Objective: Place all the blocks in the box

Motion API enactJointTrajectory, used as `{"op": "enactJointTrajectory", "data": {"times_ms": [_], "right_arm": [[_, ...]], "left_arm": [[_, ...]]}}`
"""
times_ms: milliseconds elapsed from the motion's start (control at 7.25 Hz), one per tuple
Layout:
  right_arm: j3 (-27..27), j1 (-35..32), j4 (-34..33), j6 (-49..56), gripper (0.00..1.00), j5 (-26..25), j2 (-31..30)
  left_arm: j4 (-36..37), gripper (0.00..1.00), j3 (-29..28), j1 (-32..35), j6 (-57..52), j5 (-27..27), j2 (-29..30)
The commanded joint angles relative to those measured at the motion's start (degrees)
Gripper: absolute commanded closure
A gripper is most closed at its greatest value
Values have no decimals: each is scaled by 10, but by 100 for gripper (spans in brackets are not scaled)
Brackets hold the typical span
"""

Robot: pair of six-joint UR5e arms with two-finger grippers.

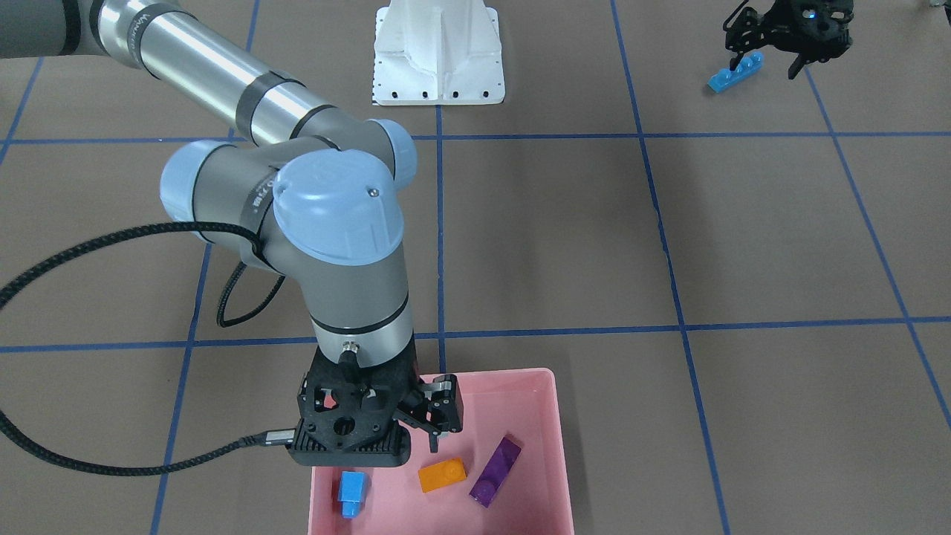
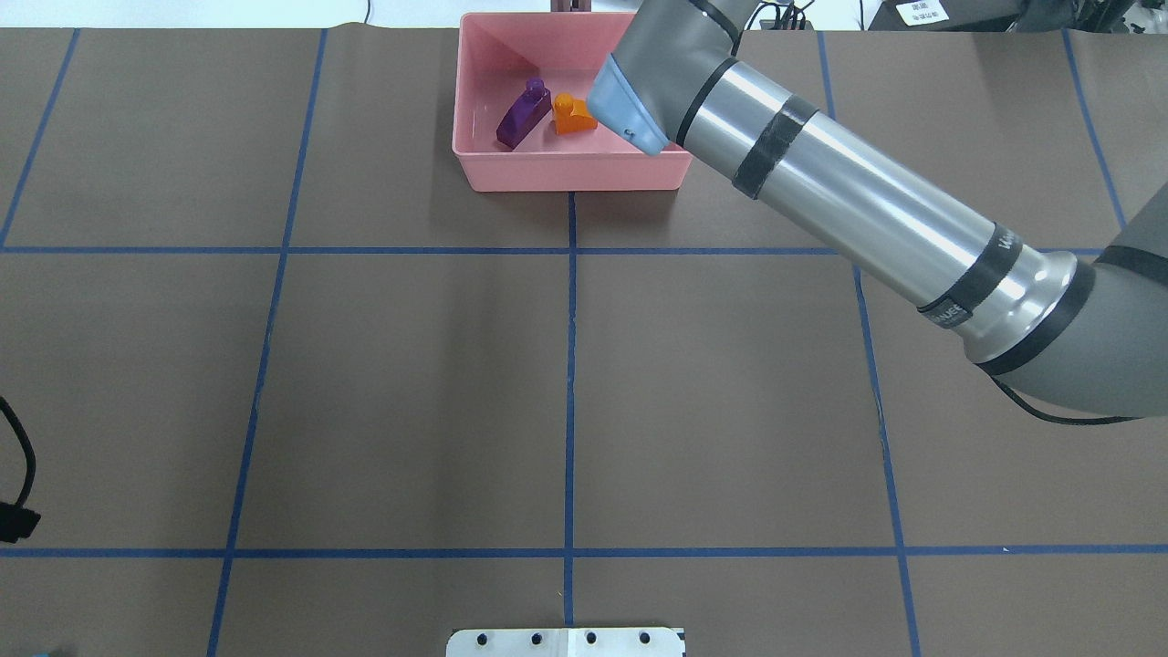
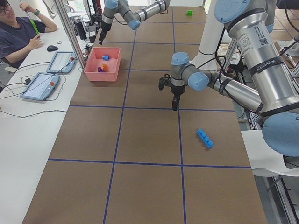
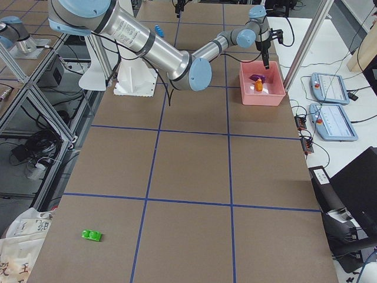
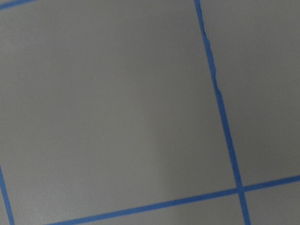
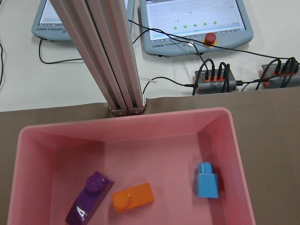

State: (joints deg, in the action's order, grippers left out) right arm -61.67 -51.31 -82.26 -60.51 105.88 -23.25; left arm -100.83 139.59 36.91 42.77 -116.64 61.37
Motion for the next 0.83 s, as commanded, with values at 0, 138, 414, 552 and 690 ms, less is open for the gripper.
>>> {"op": "enactJointTrajectory", "data": {"times_ms": [0,138,414,552,690], "right_arm": [[-158,-20,-231,38,0,55,-33],[-245,-33,-316,94,0,56,-79],[-412,-64,-401,206,0,58,-219],[-467,-66,-399,216,0,64,-290],[-504,-73,-396,237,0,79,-343]], "left_arm": [[-29,0,-3,-139,71,71,-40],[-36,0,-3,-228,140,122,-42],[-36,0,-5,-347,211,188,-42],[-36,0,-7,-360,210,190,-47],[-69,0,-19,-371,206,210,-77]]}}
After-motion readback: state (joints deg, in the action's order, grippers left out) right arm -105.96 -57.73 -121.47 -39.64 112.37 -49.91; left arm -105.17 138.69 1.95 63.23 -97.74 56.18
